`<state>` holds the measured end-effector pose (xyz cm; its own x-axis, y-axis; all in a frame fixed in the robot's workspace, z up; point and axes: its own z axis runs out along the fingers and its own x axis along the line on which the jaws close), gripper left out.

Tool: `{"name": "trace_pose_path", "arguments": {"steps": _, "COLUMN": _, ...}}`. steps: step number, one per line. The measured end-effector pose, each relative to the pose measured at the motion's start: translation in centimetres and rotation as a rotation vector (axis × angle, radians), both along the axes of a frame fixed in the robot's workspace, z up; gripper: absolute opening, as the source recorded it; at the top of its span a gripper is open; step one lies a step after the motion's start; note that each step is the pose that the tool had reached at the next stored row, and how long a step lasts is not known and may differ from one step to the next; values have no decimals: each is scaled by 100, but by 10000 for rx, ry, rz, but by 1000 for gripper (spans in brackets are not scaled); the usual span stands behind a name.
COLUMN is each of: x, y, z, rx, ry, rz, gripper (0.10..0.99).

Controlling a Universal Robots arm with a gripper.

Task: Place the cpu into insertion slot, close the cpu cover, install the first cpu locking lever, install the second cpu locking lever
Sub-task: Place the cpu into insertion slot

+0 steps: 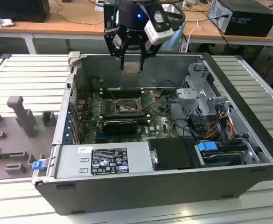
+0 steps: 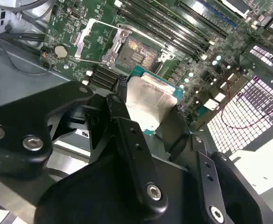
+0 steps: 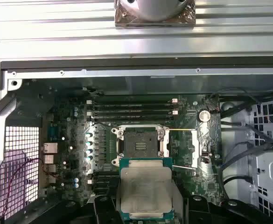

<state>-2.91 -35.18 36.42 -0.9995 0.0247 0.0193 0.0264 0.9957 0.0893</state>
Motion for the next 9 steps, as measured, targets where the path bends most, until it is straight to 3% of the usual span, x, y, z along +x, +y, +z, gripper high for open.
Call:
{"name": "trace_pose_path", "arguments": {"steps": 6, "x": 0, "y": 0, "z": 0, "rx": 0, "ry": 0, "rz": -558, "gripper": 529}}
{"name": "trace_pose_path", "arguments": {"steps": 9, "x": 0, "y": 0, "z": -1, "rx": -1, "ry": 1, "rz": -583, "gripper": 529}}
